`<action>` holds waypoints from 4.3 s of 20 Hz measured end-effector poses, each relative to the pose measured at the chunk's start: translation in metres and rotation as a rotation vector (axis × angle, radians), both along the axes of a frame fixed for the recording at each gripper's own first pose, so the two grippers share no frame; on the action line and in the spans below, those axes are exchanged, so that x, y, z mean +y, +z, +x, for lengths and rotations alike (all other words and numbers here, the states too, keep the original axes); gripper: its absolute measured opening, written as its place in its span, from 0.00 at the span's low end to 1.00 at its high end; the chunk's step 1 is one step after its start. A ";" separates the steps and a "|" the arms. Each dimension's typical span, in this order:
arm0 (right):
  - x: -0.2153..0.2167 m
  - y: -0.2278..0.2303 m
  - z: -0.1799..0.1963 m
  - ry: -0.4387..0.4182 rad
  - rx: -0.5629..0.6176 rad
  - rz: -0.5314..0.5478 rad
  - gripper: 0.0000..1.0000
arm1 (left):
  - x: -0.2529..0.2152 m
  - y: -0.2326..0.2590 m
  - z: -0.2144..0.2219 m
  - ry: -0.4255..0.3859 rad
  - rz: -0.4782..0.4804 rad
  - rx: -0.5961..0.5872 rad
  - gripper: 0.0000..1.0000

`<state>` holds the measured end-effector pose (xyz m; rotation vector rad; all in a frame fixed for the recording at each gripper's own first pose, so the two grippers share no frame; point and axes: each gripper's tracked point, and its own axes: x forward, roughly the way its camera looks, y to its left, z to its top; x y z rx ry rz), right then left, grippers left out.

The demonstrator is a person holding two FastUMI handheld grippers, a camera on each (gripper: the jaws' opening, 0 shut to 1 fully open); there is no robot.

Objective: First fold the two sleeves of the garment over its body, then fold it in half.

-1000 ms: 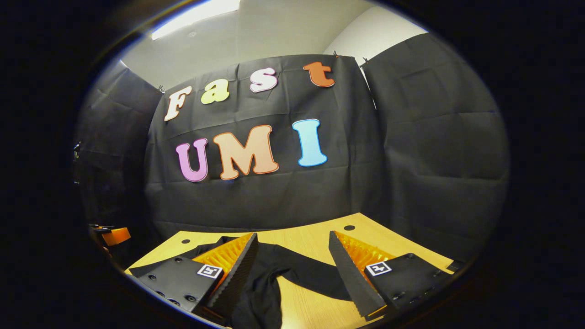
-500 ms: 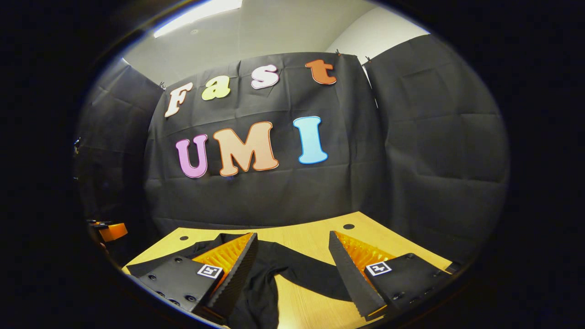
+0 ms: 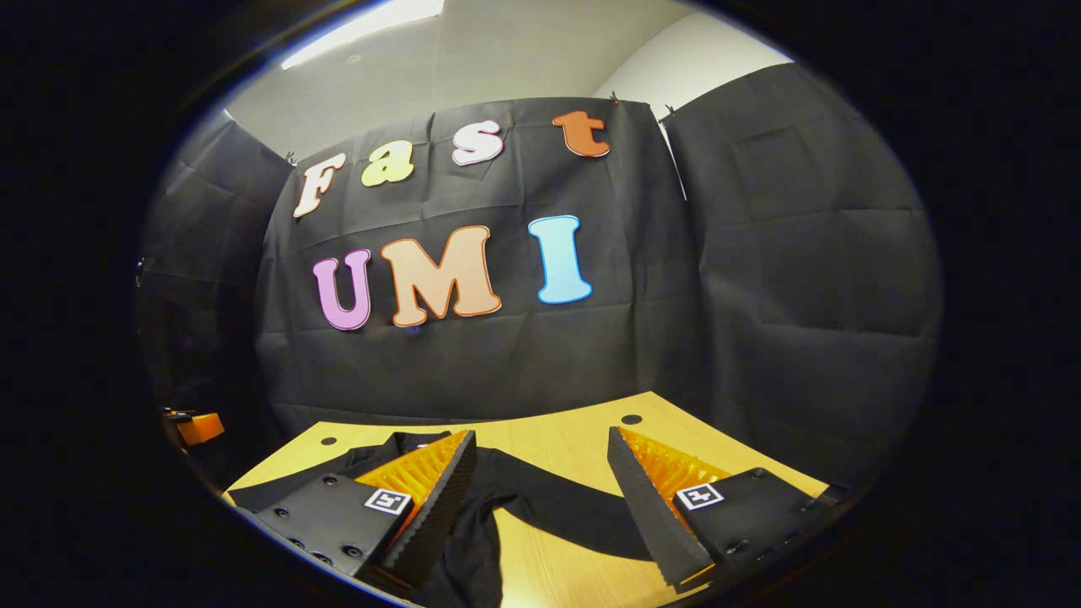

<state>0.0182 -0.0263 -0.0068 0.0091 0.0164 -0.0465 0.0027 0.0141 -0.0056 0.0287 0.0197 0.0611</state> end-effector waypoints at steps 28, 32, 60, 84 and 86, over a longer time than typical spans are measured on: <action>-0.113 -0.061 0.048 -0.148 0.182 -0.012 0.98 | 0.027 -0.013 -0.010 0.117 0.018 0.032 0.93; -0.146 -0.102 0.054 -0.199 0.277 0.024 0.98 | 0.028 -0.018 -0.013 0.128 0.029 0.042 0.92; -0.205 -0.259 0.060 -0.180 0.685 0.001 0.96 | 0.020 -0.031 -0.014 0.154 0.076 0.085 0.93; -0.176 -0.263 0.066 -0.062 0.760 0.015 0.02 | 0.022 -0.034 -0.045 0.257 0.030 0.068 0.93; -0.177 -0.263 0.067 -0.052 0.755 0.011 0.02 | 0.021 -0.036 -0.049 0.263 0.033 0.070 0.93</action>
